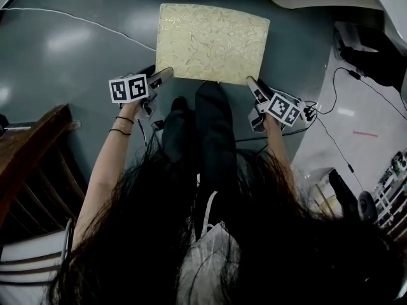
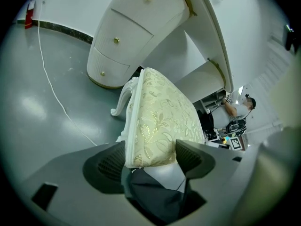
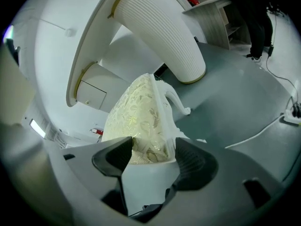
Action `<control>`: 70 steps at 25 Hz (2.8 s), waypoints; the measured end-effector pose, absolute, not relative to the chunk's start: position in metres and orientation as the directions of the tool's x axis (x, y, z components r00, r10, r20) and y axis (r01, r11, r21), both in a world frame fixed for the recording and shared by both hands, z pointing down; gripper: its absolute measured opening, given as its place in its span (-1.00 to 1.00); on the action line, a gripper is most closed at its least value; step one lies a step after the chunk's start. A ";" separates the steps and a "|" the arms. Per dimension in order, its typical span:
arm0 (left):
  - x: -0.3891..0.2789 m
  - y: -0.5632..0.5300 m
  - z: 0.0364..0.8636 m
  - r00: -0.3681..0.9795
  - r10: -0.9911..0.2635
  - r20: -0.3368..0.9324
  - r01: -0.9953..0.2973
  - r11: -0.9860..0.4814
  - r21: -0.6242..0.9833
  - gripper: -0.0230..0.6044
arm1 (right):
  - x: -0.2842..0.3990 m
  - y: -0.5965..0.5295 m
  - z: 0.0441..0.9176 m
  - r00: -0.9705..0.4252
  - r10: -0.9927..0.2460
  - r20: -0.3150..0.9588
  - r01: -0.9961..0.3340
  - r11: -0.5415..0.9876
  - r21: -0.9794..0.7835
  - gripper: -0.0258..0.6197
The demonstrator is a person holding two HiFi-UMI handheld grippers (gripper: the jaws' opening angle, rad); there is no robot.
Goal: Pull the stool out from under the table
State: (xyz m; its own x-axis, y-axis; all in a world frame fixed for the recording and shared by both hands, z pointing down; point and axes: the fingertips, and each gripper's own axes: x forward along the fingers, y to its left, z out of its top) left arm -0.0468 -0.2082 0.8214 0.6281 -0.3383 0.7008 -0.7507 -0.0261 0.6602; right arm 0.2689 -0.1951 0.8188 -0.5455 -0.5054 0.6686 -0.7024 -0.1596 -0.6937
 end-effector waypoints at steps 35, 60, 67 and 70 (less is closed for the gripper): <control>0.032 -0.224 0.488 0.777 -0.440 0.450 -0.628 -0.497 0.599 0.14 | 0.204 -0.214 0.518 -0.520 -0.619 0.589 -0.831 0.206 -0.518 -0.04; 0.024 -0.113 0.361 0.873 -0.438 0.214 -0.478 -0.683 0.552 -0.13 | 0.141 -0.088 0.387 -0.480 -0.749 0.456 -0.853 0.277 -0.443 -0.50; 0.024 -0.081 0.366 0.863 -0.461 0.206 -0.489 -0.661 0.569 -0.38 | 0.137 -0.056 0.380 -0.517 -0.725 0.456 -0.841 0.331 -0.428 -0.54; 0.030 -0.068 0.365 0.857 -0.475 0.202 -0.498 -0.659 0.564 -0.38 | 0.141 -0.039 0.377 -0.532 -0.721 0.443 -0.832 0.350 -0.431 -0.55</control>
